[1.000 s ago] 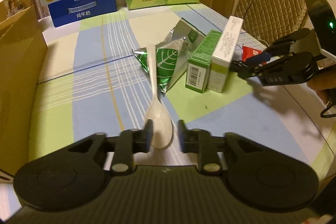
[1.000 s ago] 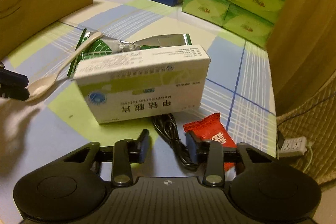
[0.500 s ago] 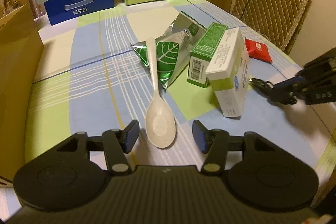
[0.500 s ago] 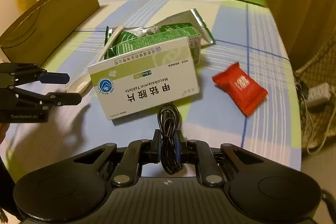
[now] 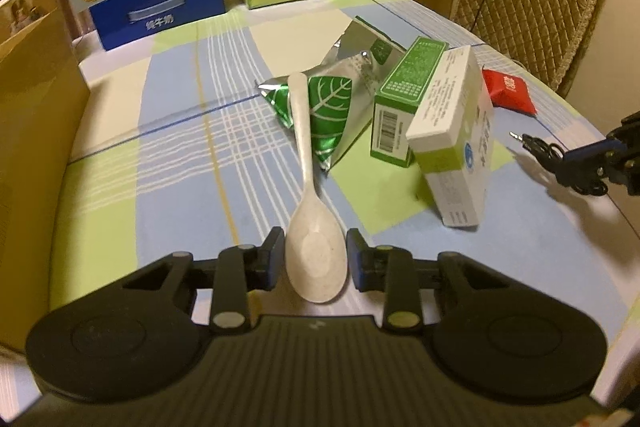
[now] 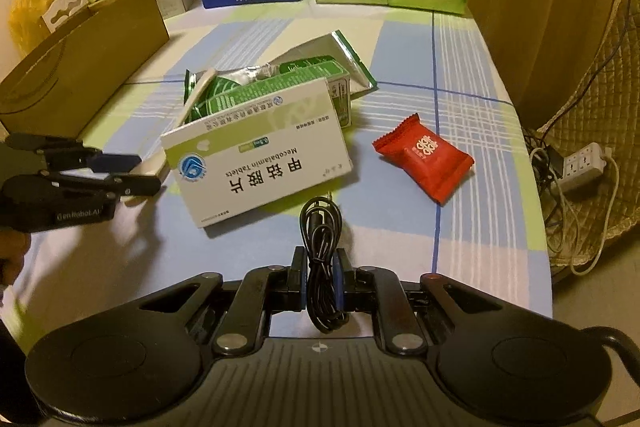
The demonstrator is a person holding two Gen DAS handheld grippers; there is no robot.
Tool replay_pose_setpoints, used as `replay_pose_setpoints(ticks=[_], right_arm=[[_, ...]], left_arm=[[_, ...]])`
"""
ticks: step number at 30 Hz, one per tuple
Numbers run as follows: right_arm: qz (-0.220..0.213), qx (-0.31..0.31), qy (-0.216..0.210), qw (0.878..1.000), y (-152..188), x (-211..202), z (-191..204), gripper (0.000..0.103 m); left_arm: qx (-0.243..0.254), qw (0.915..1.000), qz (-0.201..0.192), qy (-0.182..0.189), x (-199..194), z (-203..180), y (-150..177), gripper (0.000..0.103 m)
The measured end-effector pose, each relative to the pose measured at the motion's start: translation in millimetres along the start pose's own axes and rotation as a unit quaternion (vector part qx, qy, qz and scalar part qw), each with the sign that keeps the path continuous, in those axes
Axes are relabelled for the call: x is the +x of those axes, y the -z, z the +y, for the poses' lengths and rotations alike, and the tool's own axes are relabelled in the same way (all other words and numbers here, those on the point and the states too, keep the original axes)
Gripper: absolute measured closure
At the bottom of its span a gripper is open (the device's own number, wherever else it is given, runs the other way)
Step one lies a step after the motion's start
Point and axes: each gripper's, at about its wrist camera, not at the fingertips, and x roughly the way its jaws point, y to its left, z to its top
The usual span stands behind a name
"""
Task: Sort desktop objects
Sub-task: 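Lift the white spoon with the left gripper while the right gripper lifts the black cable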
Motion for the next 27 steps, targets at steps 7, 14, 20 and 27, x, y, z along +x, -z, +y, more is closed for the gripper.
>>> replay_pose_setpoints(ticks=[7, 14, 20, 27], right_arm=[[-0.016, -0.014, -0.015, 1.000, -14, -20, 20, 0.094], [-0.022, -0.054, -0.044, 0.997, -40, -33, 64, 0.094], [-0.012, -0.065, -0.063, 0.996, -52, -23, 106, 0.094], [0.022, 0.002, -0.064, 0.998, -28, 16, 132, 0.094]], left_arm=[[-0.011, 0.9998, 0.007, -0.015, -28, 7, 19, 0.075], [-0.026, 0.9991, 0.010, -0.032, -46, 18, 39, 0.075], [-0.030, 0.9989, 0.008, -0.034, -54, 29, 51, 0.066], [-0.040, 0.9991, -0.007, -0.012, -60, 38, 61, 0.063]])
